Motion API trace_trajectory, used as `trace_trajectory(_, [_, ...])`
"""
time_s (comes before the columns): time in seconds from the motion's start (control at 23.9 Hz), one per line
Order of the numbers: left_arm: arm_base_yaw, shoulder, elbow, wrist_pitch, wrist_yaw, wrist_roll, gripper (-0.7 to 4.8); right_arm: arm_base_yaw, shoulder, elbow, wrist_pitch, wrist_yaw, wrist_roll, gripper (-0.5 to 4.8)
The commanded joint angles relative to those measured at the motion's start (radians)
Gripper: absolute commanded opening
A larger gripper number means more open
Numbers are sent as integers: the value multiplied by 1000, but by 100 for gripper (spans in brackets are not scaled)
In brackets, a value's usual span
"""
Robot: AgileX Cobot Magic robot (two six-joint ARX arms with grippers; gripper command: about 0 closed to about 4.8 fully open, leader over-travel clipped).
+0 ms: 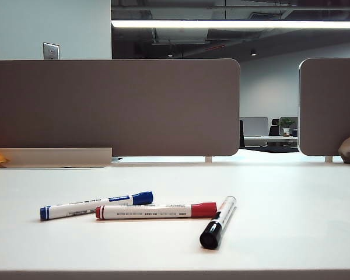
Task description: Pick up the markers one by one and line them up horizontally in a straight line on the table.
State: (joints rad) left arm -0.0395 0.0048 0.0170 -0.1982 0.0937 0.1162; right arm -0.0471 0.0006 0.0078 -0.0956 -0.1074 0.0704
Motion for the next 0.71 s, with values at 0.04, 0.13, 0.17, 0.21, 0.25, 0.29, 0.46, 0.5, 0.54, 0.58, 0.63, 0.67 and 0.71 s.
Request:
trace_trajectory(0.04, [1, 1, -2, 5, -3, 4, -5, 0, 2, -7, 10, -3, -1, -1])
trace_trajectory(0.13, [1, 1, -2, 5, -2, 3, -5, 0, 2, -7, 10, -3, 0, -1])
trace_trajectory(0.17, [1, 1, -2, 5, -1, 4, -5, 0, 2, -7, 10, -3, 0, -1])
trace_trajectory(0.21, [1, 1, -2, 5, -1, 4, -5, 0, 2, -7, 10, -5, 5, -1])
trace_trajectory(0.25, [1, 1, -2, 5, -1, 3, -5, 0, 2, -7, 10, -5, 13, -1])
trace_trajectory(0.29, [1, 1, -2, 3, 0, 2, -5, 0, 2, -7, 10, -5, 13, -1])
trace_trajectory(0.46, [1, 1, -2, 5, 0, -75, -5, 1, 2, -7, 10, -8, 126, -1])
trace_trajectory(0.5, [1, 1, 1, 5, 2, -141, -5, 1, 2, -6, 11, -8, 219, -1])
trace_trajectory(0.54, [1, 1, 3, 5, 13, -180, -5, 1, 2, -5, 11, -8, 261, -1])
trace_trajectory(0.58, [1, 1, 8, 17, 35, -234, -5, 1, 2, -5, 17, -7, 349, -1])
trace_trajectory(0.63, [1, 1, 8, 29, 41, -251, -5, 1, 2, -3, 18, -8, 413, -1])
trace_trajectory(0.67, [1, 1, 20, 36, 43, -293, -5, 1, 2, -3, 19, -8, 528, -1])
trace_trajectory(0.71, [1, 1, 28, 36, 43, -304, -5, 1, 2, -3, 19, -16, 583, -1])
